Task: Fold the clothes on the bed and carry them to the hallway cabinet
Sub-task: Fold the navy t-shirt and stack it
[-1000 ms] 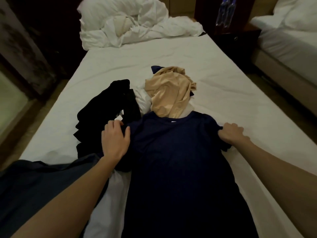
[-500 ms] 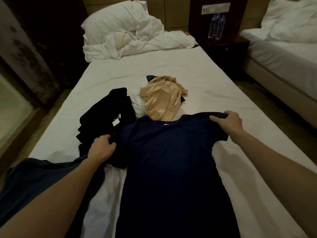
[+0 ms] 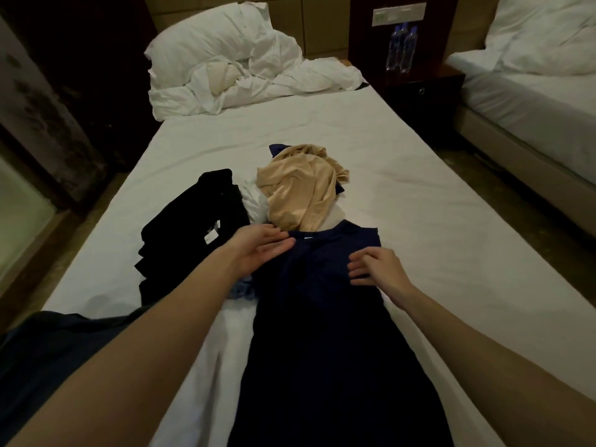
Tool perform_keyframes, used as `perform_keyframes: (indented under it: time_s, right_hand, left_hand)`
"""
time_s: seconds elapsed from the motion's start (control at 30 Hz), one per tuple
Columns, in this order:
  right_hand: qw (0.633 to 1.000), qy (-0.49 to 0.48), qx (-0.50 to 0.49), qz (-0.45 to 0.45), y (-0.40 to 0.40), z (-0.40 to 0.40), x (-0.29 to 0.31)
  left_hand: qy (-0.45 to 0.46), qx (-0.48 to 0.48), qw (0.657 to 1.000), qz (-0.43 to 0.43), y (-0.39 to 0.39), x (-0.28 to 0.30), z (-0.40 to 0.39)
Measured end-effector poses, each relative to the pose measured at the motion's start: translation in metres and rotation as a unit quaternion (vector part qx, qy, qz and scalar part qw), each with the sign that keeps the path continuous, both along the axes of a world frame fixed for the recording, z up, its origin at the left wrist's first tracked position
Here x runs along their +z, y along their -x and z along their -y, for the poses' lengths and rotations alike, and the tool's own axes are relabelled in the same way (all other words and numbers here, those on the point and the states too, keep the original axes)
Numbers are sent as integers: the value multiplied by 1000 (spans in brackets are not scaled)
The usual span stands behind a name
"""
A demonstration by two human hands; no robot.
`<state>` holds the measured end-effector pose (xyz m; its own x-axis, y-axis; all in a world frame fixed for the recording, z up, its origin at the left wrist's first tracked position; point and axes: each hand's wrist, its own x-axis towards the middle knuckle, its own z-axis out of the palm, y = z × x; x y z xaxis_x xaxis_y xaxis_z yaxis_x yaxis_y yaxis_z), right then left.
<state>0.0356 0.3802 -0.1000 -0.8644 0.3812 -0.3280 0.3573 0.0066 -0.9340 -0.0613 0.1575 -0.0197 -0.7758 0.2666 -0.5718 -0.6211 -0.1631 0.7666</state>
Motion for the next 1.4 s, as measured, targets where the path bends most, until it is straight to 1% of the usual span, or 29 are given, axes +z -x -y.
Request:
perform_keyframes:
  time_s: [0.07,0.1,0.17,0.2,0.23,0.27,0.3,0.33,0.37,0.47,0.5,0.57,0.67,0.73,0.8,0.87,0.93,1.0,1.03,1.07,1.1,1.17,1.2,1.23,1.27,1.3,1.33,1.37,1.4]
  right_hand:
    - [997,-72,-6,2,-20,-11,-6]
    - [994,-114,2,6,-31,-16,-11]
    - [978,-200,47,30,-52,-23,-24]
    - [969,-230,77,52,-64,-24,-29]
    - [958,-256,101,75,-76,-23,-32]
    - [949,-278,117,91,-87,-22,-37]
    - [938,-305,125,104,-99,-18,-38]
    - [924,-339,132,114,-110,-14,-39]
    - [909,-370,142,128,-121,-8,-37]
    - [871,-428,157,183,-159,10,-33]
    - [864,-438,152,198,-174,15,-32]
    - [858,-446,139,213,-202,25,-34]
    - [883,-402,124,207,-241,38,-41]
    - [908,-356,135,176,-261,46,-43]
    - [924,-333,142,121,-277,53,-42]
    - [938,-323,112,65,-290,59,-39]
    - [934,-350,57,34,-300,63,-36]
    - [902,-430,37,20,-307,65,-33]
    - [880,-472,46,16,-308,67,-31]
    - [863,-502,60,15,-309,70,-29]
    - [854,-514,79,18,-309,74,-27]
    - [854,-502,136,16,-307,87,-28]
    - [855,-490,172,9,-305,95,-33]
    - [854,-476,210,4,-304,102,-38]
    - [853,-461,246,7,-303,107,-45]
    - [852,-447,273,10,-304,111,-51]
    - [854,-433,288,6,-306,111,-55]
    - [854,-428,296,-4,-309,108,-58]
    - [848,-435,301,-20,-312,103,-61]
  left_hand:
    - [-29,-25,999,-20,-8,-7,-17]
    - [-22,-30,999,-36,-12,-14,-21]
    - [33,-25,997,-69,-24,-33,-18]
    - [91,-31,991,-94,-32,-44,-11]
    - [183,-51,972,-136,-41,-57,-1]
    - [292,-94,933,-187,-50,-70,12]
    - [389,-147,882,-223,-61,-81,27]
    - [461,-193,833,-238,-75,-88,40]
    - [504,-225,801,-232,-91,-92,52]
    - [579,-261,744,-206,-143,-103,81]
    - [587,-268,738,-199,-159,-105,88]
    - [581,-281,740,-189,-192,-106,97]
    - [569,-315,733,-200,-232,-106,107]
    - [574,-338,719,-197,-252,-110,116]
    - [580,-348,707,-207,-272,-113,123]
    - [574,-335,713,-221,-290,-109,127]
    - [582,-297,722,-228,-299,-108,129]
    - [599,-265,721,-226,-303,-106,126]
    - [596,-258,729,-219,-304,-104,121]
    - [578,-257,746,-208,-305,-101,115]
    - [542,-253,778,-193,-306,-99,107]
    - [428,-248,858,-135,-311,-93,89]
    - [373,-258,886,-98,-314,-90,81]
    - [336,-277,897,-75,-314,-91,76]
    - [323,-298,895,-76,-314,-93,74]
    - [327,-311,887,-101,-313,-96,74]
    - [360,-323,860,-166,-308,-103,77]
    - [417,-342,801,-262,-301,-108,84]
    - [476,-365,717,-356,-295,-114,92]
